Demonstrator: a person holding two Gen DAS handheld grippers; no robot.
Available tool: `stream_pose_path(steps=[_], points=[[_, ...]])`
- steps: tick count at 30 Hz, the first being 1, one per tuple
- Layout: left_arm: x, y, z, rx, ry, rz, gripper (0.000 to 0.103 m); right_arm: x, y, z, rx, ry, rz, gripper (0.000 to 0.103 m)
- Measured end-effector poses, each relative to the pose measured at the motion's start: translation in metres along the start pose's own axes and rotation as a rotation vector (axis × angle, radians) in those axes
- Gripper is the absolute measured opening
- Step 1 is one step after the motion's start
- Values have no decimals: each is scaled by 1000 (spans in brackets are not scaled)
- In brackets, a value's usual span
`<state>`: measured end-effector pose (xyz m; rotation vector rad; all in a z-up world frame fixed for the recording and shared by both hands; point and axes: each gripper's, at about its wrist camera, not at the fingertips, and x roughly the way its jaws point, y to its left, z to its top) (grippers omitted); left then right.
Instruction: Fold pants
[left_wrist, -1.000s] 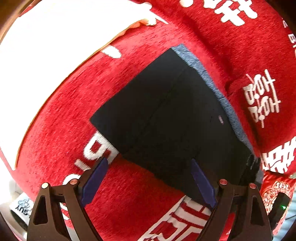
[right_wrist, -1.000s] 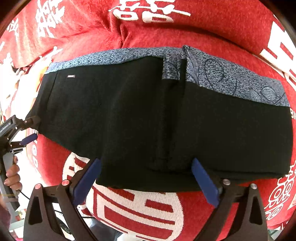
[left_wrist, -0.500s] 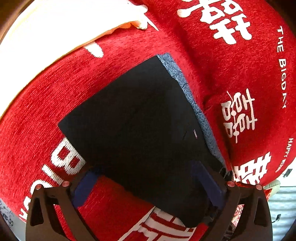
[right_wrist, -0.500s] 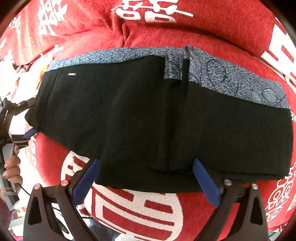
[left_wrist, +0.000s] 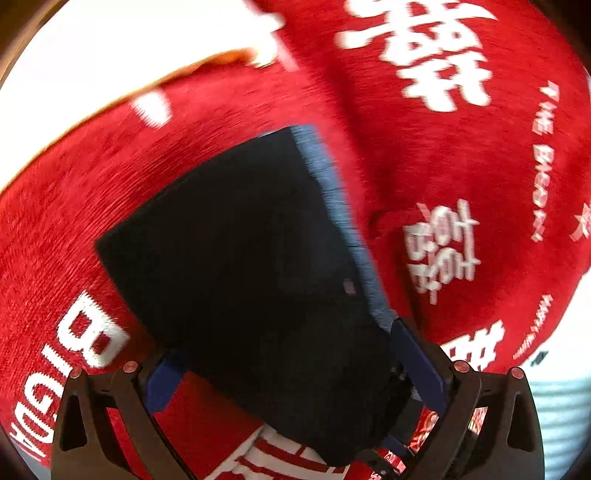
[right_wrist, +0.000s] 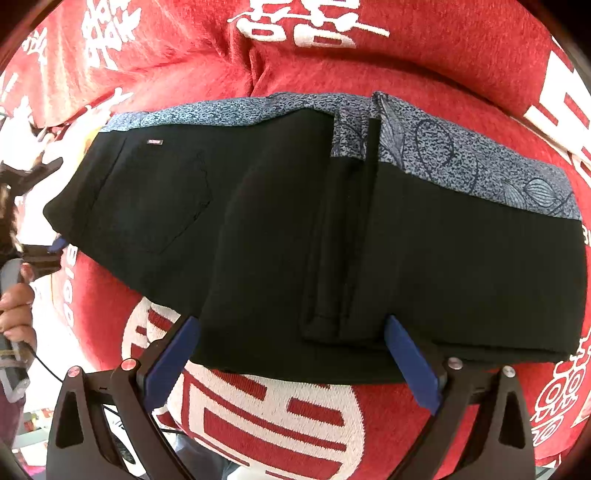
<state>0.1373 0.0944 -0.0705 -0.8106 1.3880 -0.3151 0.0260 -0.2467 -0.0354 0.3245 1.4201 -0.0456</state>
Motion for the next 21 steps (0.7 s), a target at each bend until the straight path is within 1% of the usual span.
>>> stream_pose_path(steps=[2, 3, 5, 6, 7, 8, 9, 11, 12, 15, 17, 19, 21], points=[[1, -1, 1, -11, -7, 18, 101, -1, 0, 0, 3, 1, 2, 101], [1, -6, 0, -3, -14, 49, 98, -2, -1, 0, 4, 2, 5, 101], [0, -16, -4, 40, -36, 147, 85, -5, -2, 0, 6, 9, 12, 101], [2, -21, -6, 68, -46, 188, 69, -7, -3, 1, 12, 12, 17, 101], [3, -27, -8, 112, -55, 241, 51, -12, -4, 2, 28, 13, 27, 101], [4, -35, -10, 179, -68, 316, 43, -17, -6, 3, 39, 7, 34, 101], [6, -43, -14, 250, -76, 358, 39, -23, -7, 5, 48, -4, 39, 101], [3, -56, -24, 384, -105, 427, 37, -37, -9, 11, 60, -34, 52, 101], [4, -68, -34, 484, -130, 476, 36, -42, -10, 14, 62, -43, 59, 101], [9, -93, -60, 705, -191, 562, 36, -51, -8, 31, 71, -43, 103, 101], [11, -99, -69, 768, -202, 588, 36, -54, -5, 46, 86, -29, 159, 101], [9, -98, -69, 780, -197, 588, 36, -54, 3, 65, 99, -16, 222, 101], [8, -96, -67, 776, -187, 578, 36, -50, 17, 83, 97, 14, 264, 101]])
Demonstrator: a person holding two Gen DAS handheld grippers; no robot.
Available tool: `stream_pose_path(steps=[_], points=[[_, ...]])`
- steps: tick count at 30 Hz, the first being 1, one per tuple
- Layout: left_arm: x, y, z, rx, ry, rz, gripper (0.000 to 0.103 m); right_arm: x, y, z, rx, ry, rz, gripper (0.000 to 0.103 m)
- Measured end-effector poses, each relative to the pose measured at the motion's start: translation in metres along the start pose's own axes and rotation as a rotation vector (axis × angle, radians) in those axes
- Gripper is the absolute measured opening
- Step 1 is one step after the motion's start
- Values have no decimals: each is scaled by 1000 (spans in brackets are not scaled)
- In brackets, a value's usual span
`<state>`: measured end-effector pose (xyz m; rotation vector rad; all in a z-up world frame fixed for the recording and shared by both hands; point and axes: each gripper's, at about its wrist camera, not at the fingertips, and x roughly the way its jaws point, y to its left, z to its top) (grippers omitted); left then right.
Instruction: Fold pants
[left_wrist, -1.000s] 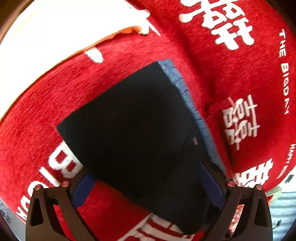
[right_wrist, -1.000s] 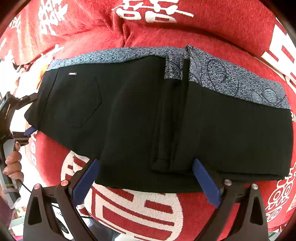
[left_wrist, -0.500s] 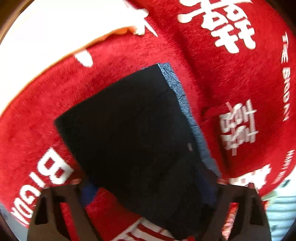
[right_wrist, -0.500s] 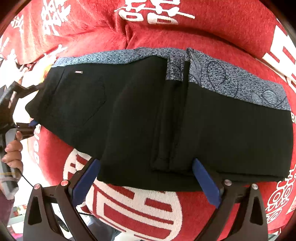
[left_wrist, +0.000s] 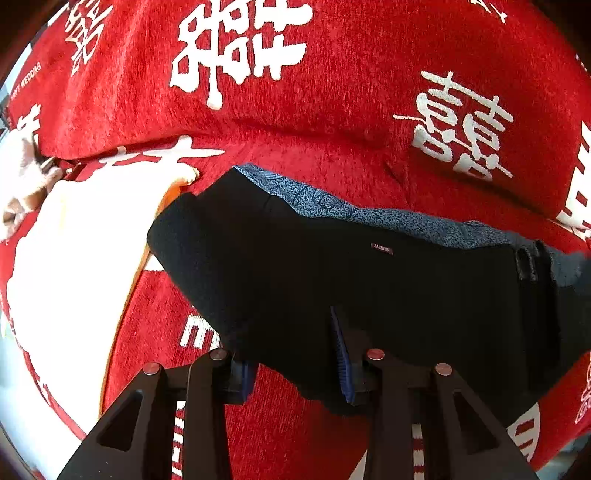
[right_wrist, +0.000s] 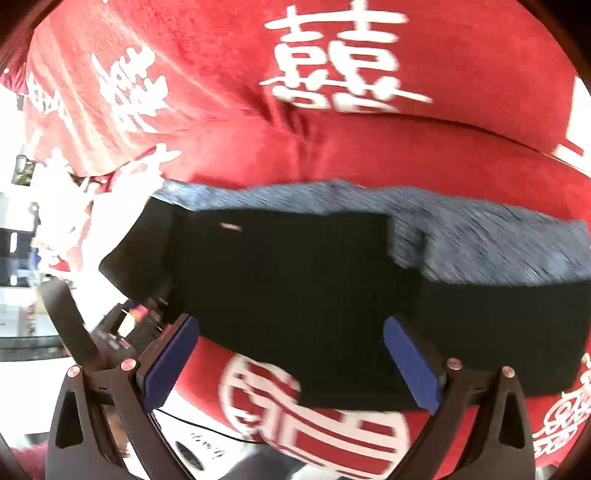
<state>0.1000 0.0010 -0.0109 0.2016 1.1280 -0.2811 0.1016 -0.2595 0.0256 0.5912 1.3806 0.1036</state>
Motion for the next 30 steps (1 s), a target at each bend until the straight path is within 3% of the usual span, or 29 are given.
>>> stream_pose_path(steps=[7, 14, 18, 22, 30], points=[[-8, -5, -6, 76, -29, -5, 36, 35, 73, 49, -109, 123, 86, 101], [-11, -12, -11, 136, -62, 6, 36, 79, 165, 68, -353, 291, 69, 101], [-12, -19, -16, 184, -80, 28, 36, 102, 201, 75, -411, 371, 47, 101], [-14, -25, -21, 224, -92, 51, 36, 124, 222, 79, -424, 444, 50, 101], [-12, -27, -20, 255, -86, 64, 36, 174, 224, 74, -468, 612, -119, 98]])
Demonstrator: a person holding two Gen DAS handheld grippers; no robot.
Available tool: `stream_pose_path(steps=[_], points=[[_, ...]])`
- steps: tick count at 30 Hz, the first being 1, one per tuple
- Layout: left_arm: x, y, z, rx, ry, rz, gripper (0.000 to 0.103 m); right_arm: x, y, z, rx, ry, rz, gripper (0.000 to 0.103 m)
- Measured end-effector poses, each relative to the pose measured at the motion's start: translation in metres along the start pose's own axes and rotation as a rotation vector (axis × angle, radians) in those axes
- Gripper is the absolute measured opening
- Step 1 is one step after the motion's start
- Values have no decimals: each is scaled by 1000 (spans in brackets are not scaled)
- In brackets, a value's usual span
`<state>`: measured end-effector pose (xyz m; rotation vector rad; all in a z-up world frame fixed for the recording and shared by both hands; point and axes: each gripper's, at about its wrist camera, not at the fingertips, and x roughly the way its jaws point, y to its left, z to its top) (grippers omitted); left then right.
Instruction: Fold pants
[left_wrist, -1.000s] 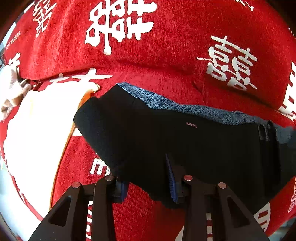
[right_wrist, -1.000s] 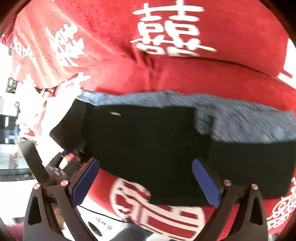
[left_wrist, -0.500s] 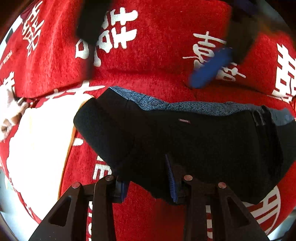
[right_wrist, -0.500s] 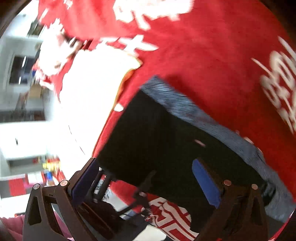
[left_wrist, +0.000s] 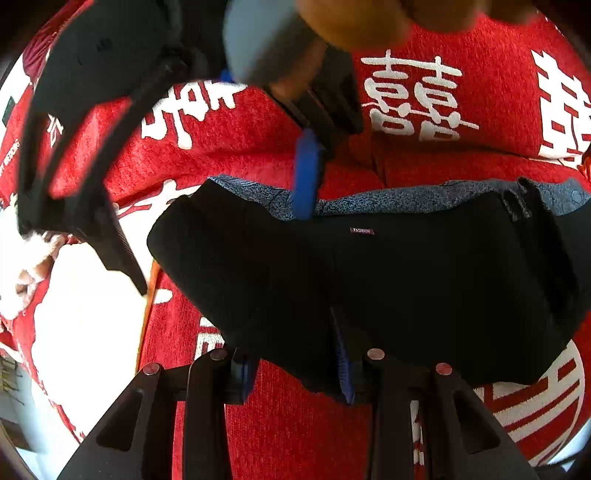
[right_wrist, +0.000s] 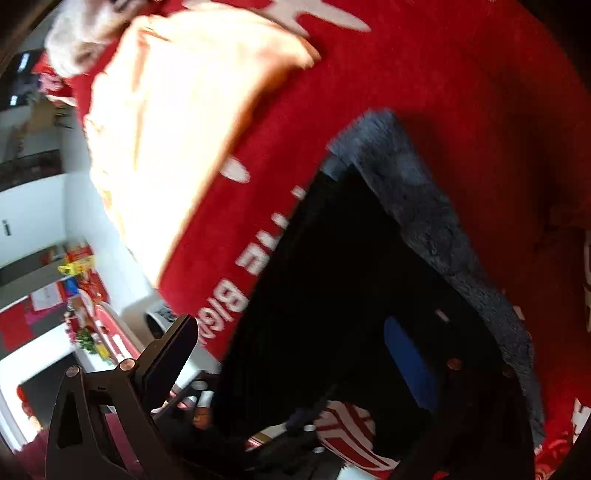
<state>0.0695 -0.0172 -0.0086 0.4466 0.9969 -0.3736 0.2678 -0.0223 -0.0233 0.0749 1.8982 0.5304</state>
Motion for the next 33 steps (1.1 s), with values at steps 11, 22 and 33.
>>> stream_pose_path(steps=[11, 22, 33], points=[[-17, -15, 12, 59, -24, -41, 36, -22, -34, -37, 0, -139, 157, 20], [-66, -35, 44, 34, -89, -125, 36, -61, -101, -105, 103, -367, 443, 20], [-115, -118, 78, 138, -153, -252, 36, -91, -185, -222, 242, -616, 604, 21]])
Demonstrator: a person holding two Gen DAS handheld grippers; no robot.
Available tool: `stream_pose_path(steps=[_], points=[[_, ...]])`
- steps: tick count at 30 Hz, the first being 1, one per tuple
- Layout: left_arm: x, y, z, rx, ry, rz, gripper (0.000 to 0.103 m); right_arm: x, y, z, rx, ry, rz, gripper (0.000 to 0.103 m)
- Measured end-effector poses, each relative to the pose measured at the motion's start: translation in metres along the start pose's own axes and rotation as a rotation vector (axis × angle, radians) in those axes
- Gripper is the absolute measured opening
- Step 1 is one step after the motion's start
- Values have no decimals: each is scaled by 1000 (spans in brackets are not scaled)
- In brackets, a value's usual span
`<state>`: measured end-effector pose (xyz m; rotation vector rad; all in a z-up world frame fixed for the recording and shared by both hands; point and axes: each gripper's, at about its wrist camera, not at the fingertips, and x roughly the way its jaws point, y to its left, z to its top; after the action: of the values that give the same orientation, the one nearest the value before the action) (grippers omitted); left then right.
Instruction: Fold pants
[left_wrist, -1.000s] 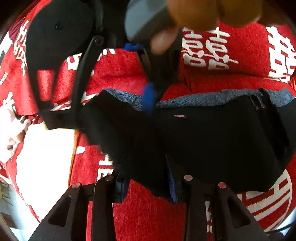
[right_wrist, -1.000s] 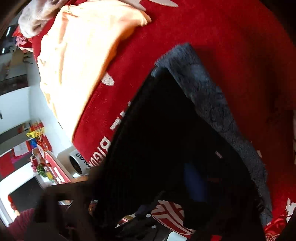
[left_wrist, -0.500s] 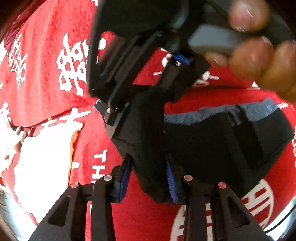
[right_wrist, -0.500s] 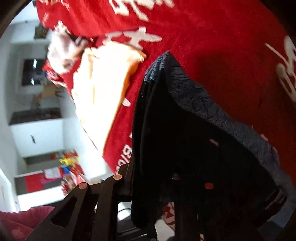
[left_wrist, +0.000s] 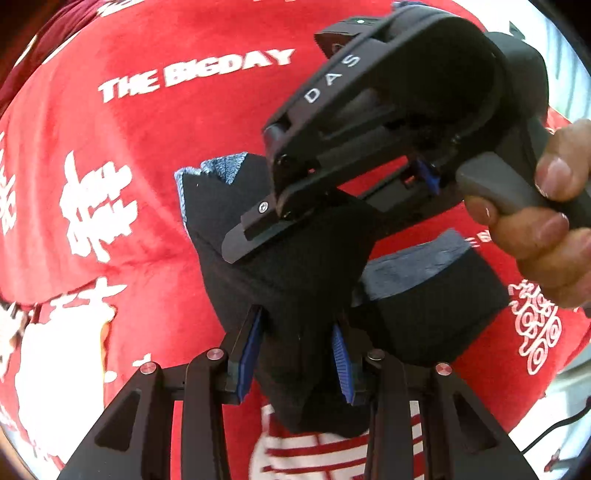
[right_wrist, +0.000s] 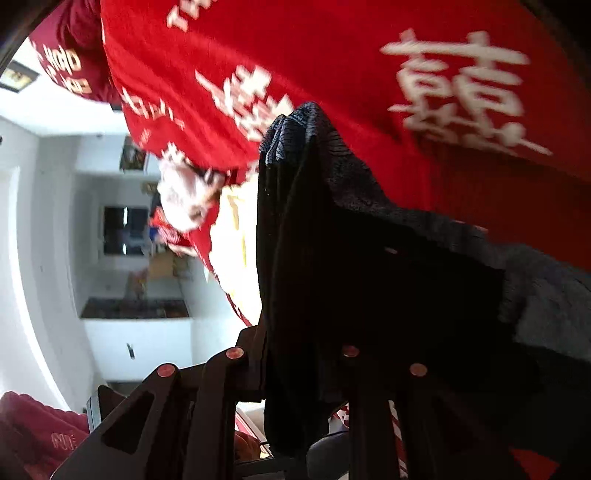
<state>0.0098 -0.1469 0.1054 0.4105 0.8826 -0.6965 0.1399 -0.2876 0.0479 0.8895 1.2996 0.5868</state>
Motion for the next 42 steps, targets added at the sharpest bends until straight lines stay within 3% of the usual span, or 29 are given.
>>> stream_pose_path(steps=[15, 21, 29, 32, 36, 39, 42], points=[[21, -161, 22, 249, 34, -160, 36, -161, -112, -99, 195, -268, 8, 22], [55, -211, 11, 320, 108, -189, 36, -179, -166, -124, 275, -282, -47, 22], [95, -233, -15, 362, 217, -171, 37, -160, -218, -138, 347, -234, -115, 25], [95, -236, -20, 370, 233, -168, 53, -164, -229, -150, 388, -238, -90, 25], [86, -223, -16, 308, 270, -214, 55, -169, -229, -154, 378, -233, -108, 27], [76, -206, -12, 275, 276, -181, 70, -169, -222, -152, 357, -222, -150, 28], [69, -177, -9, 187, 292, -156, 71, -169, -210, -152, 325, -223, -203, 30]])
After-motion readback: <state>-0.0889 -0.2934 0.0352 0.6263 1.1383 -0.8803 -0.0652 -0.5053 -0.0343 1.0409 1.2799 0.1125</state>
